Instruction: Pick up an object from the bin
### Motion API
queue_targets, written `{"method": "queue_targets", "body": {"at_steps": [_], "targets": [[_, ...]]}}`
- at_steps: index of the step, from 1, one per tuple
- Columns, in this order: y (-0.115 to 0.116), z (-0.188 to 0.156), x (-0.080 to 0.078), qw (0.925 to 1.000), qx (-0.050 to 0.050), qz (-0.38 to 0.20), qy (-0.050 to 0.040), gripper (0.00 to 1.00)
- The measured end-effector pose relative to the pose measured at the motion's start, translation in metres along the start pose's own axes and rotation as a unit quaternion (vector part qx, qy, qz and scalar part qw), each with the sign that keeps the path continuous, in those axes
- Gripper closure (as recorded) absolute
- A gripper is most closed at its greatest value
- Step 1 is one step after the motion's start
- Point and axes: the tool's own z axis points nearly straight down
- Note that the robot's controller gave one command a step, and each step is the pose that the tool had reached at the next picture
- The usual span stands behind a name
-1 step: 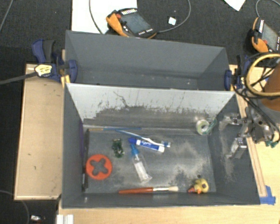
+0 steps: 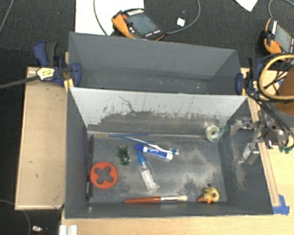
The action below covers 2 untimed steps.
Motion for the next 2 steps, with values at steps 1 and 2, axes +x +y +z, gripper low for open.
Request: {"method": "queue_targets", "body": {"at_steps": [1,2], "targets": [[0.043,0.1,0.042,0.9852,0.0,-0.171,-0.0001,0.0],[0.062,0.046,0.045,0.9826,0.002,-0.186,-0.0044,0.0]]}}
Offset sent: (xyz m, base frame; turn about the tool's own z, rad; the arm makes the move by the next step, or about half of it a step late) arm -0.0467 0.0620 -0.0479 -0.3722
